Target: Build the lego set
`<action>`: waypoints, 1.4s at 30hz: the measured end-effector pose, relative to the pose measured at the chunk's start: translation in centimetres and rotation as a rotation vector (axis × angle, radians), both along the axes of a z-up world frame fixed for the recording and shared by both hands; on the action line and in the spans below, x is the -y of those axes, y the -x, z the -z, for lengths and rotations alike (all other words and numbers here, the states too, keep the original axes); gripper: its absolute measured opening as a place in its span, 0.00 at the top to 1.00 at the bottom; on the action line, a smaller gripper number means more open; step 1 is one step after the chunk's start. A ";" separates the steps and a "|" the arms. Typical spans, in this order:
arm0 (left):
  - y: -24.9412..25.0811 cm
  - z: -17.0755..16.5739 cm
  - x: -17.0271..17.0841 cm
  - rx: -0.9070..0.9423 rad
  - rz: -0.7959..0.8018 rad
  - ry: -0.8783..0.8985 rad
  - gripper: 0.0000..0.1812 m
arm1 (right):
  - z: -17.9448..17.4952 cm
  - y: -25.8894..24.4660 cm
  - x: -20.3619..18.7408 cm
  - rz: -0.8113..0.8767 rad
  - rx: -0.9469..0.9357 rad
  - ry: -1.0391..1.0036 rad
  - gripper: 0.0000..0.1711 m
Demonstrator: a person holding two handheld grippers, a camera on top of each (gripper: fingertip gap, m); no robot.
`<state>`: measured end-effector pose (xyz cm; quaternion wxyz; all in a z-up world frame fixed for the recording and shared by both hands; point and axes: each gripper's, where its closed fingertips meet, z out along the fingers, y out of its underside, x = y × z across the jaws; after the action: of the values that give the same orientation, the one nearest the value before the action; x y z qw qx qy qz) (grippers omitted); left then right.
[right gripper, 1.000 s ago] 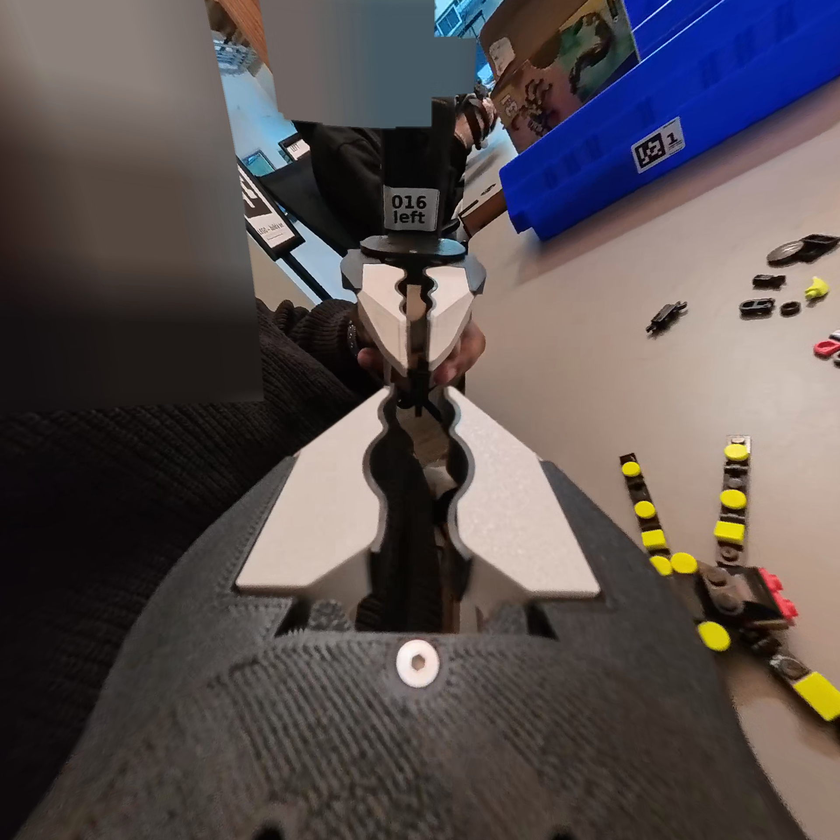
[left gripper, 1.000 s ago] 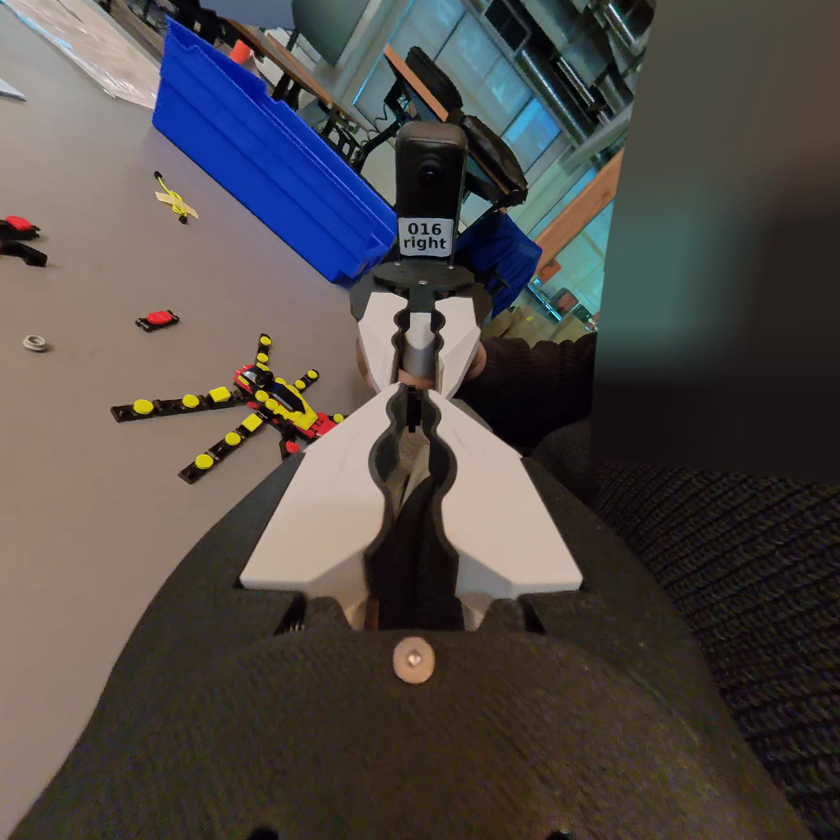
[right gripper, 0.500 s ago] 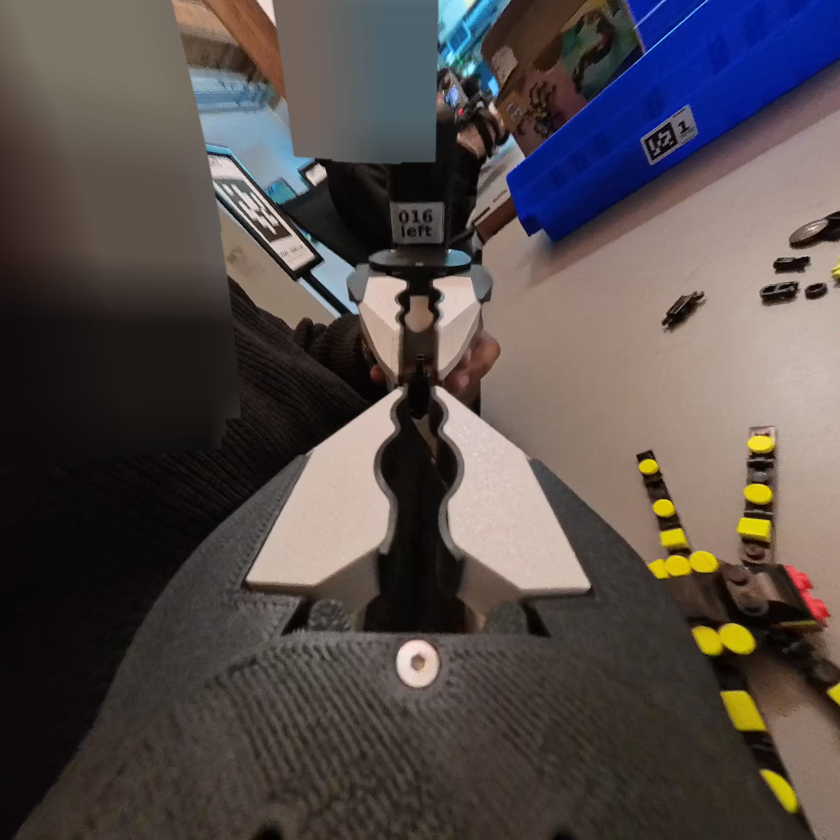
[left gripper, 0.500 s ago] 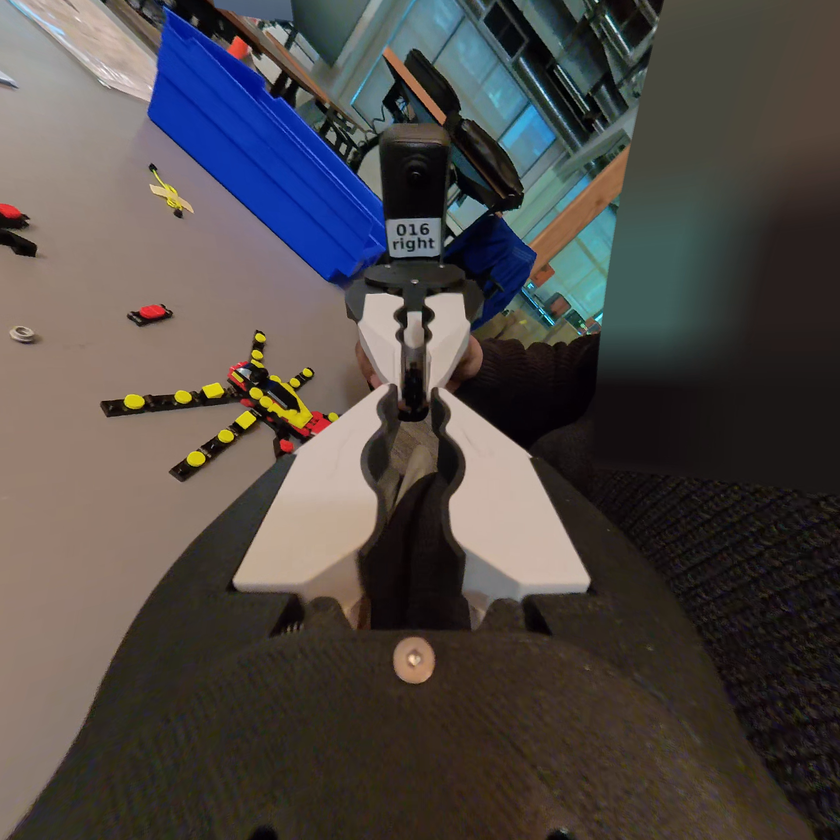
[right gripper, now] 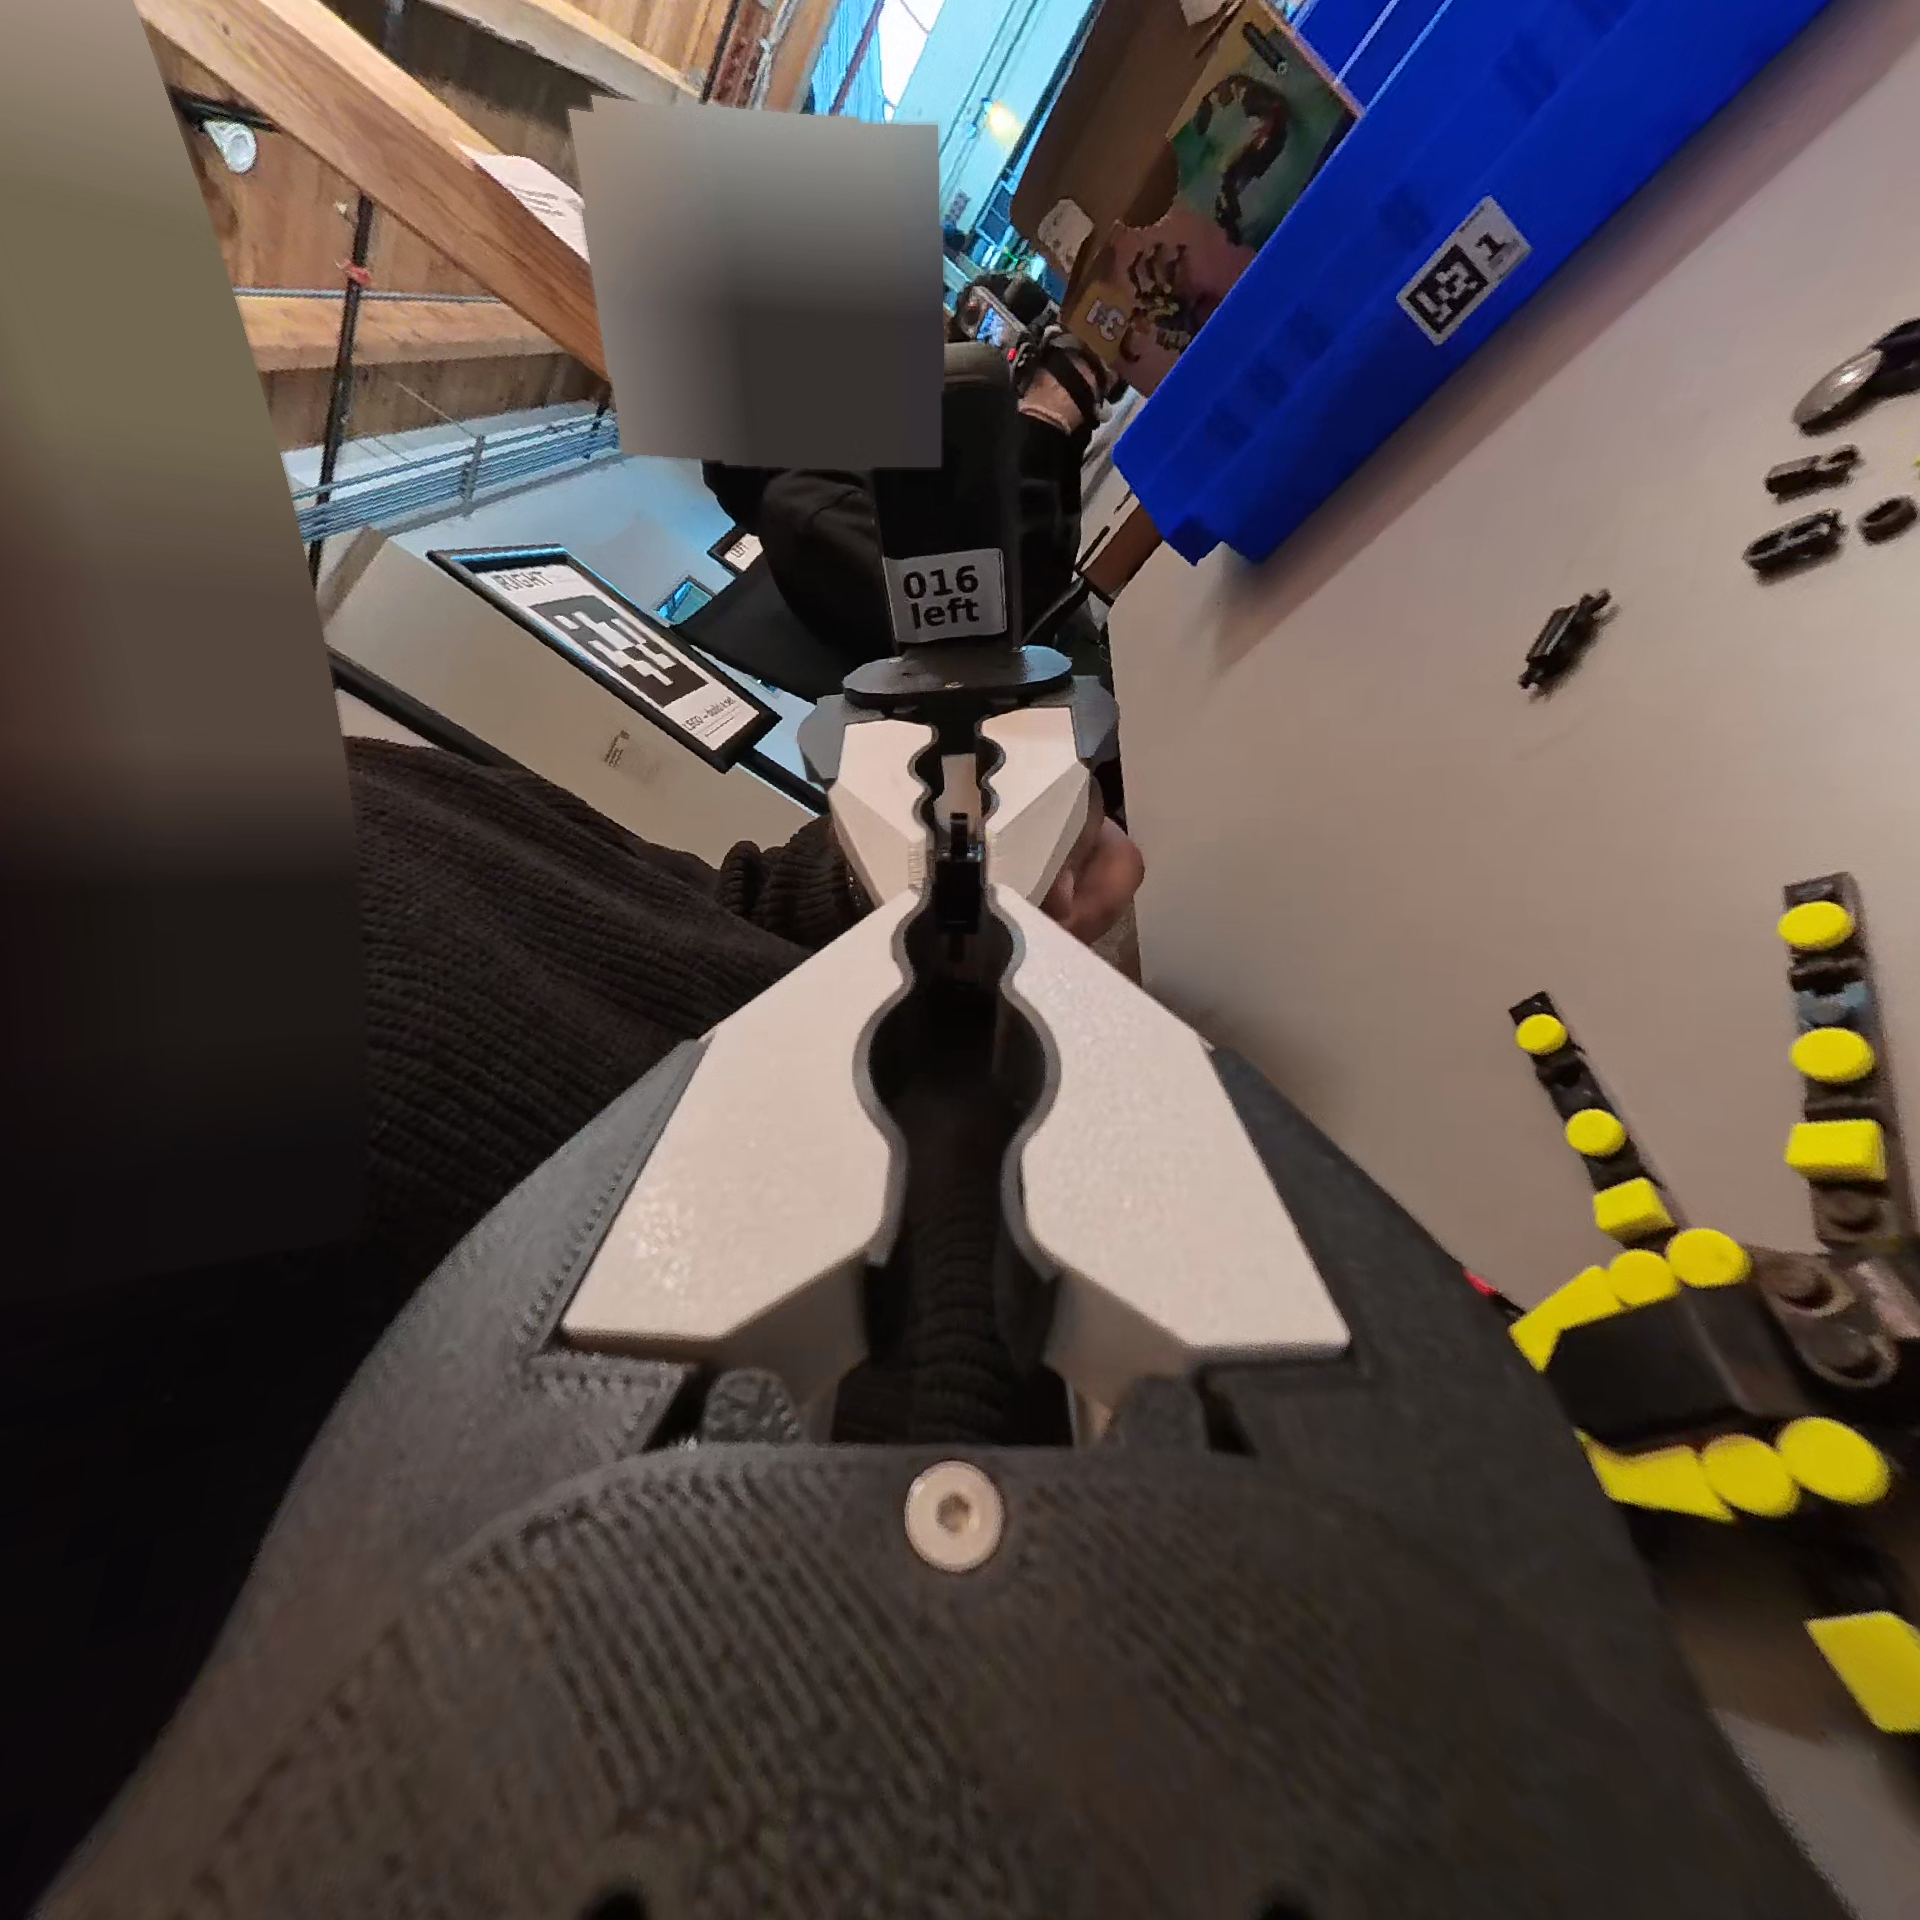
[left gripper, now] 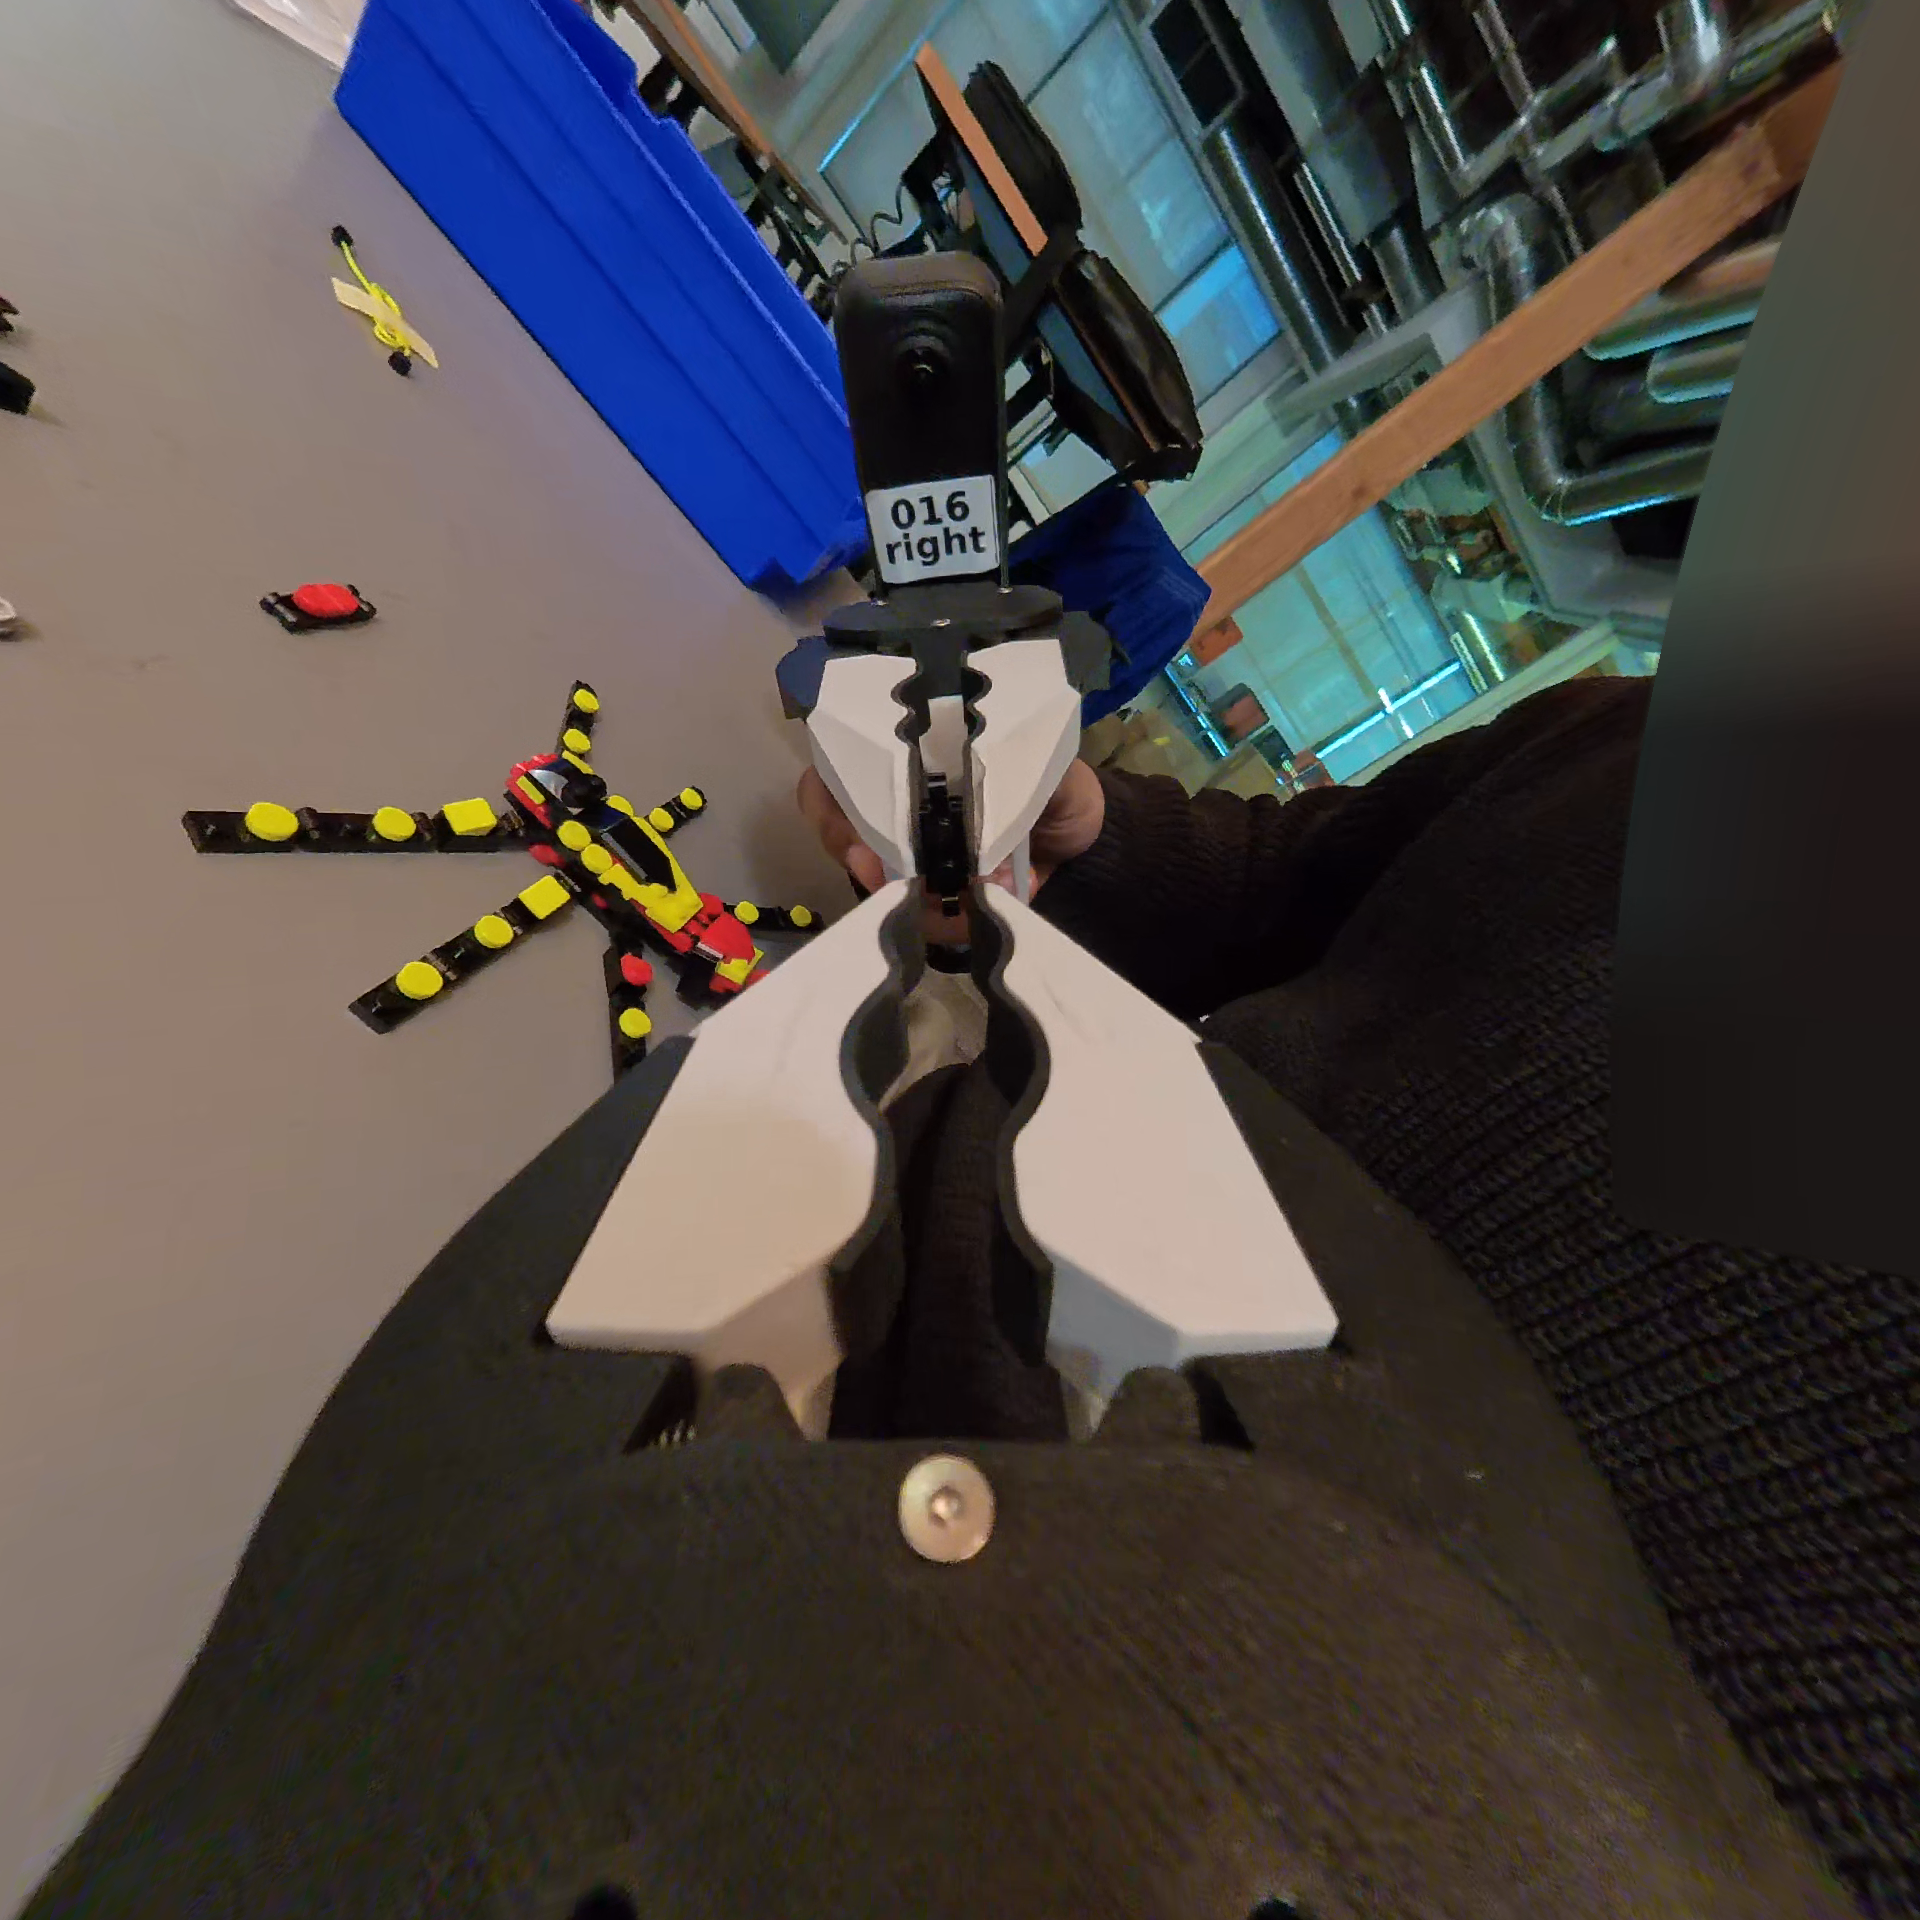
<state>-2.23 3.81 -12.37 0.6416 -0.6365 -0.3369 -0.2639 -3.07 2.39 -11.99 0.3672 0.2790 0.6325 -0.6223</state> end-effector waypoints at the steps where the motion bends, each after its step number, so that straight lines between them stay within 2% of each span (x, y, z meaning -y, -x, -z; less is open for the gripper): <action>1: 0.0 0.0 0.0 0.004 0.000 0.001 0.98 | 0.1 0.0 0.0 0.000 0.011 -0.001 0.97; 6: -0.1 0.0 0.0 0.010 0.010 -0.008 0.99 | -0.1 -0.1 -0.1 -0.019 0.049 0.023 0.96; 10: -0.1 -0.1 0.1 0.017 0.012 -0.018 0.99 | -0.4 0.1 -0.4 -0.029 0.060 0.051 0.90; 22: -0.3 0.0 -0.1 -0.004 0.018 -0.003 1.00 | -0.3 0.1 -0.6 -0.030 0.001 0.017 0.97; 25: -0.1 0.1 -0.1 -0.046 -0.007 0.028 0.93 | -0.1 0.1 -0.6 -0.042 0.008 0.009 0.96; 27: -0.1 0.2 0.0 -0.073 -0.013 0.047 0.91 | 0.3 -0.2 -0.5 -0.053 0.010 -0.009 0.97; 32: -0.2 0.8 -0.1 -0.060 -0.001 0.077 0.95 | 0.7 -0.6 -0.1 -0.054 -0.049 -0.055 0.97; 42: 0.1 0.1 0.2 -0.007 -0.009 0.010 0.98 | -0.2 0.3 -0.6 -0.011 -0.055 0.004 0.94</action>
<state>-2.35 3.64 -12.46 0.6410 -0.6390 -0.3386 -0.2571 -3.32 2.96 -11.82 0.3536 0.2576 0.6425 -0.6291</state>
